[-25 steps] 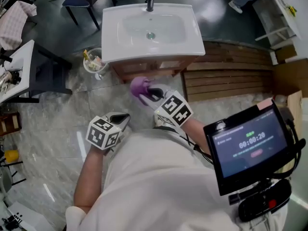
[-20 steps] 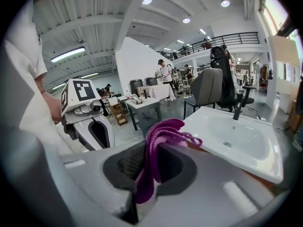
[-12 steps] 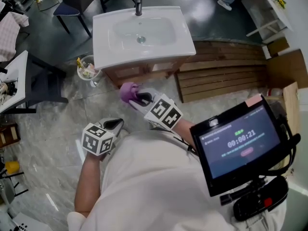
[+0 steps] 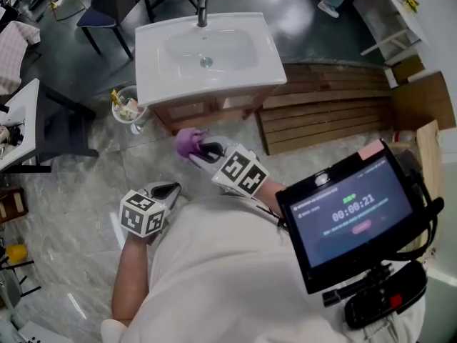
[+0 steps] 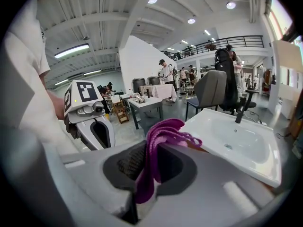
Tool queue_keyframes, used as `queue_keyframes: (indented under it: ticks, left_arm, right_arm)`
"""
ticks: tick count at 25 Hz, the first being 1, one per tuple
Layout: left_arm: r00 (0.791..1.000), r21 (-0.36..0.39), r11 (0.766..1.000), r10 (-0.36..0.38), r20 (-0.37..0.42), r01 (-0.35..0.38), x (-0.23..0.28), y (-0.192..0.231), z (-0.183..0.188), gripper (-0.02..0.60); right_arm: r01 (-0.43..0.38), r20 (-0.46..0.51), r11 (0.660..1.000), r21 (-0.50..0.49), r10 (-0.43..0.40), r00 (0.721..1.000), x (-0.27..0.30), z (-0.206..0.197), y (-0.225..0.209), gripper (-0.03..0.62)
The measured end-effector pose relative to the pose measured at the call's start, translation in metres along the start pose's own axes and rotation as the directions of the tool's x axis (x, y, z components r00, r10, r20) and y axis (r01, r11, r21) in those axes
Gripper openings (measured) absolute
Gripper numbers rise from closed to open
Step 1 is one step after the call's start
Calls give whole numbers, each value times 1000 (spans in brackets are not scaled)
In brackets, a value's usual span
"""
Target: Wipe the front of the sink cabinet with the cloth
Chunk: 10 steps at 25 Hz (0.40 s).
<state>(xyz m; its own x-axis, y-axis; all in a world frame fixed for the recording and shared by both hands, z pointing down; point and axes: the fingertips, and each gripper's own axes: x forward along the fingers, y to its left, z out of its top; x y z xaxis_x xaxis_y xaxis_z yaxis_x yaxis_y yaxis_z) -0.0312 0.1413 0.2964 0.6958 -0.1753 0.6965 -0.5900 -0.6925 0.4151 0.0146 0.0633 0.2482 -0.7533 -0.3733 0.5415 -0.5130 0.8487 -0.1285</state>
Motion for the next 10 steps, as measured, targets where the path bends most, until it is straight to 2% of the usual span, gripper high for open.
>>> queue_keyframes:
  ticks: [10]
  left_arm:
    - [1000, 14, 1000, -6, 2, 6, 1, 10, -1, 6]
  right_arm:
    - [18, -1, 1000, -26, -18, 1000, 1, 2, -3, 55]
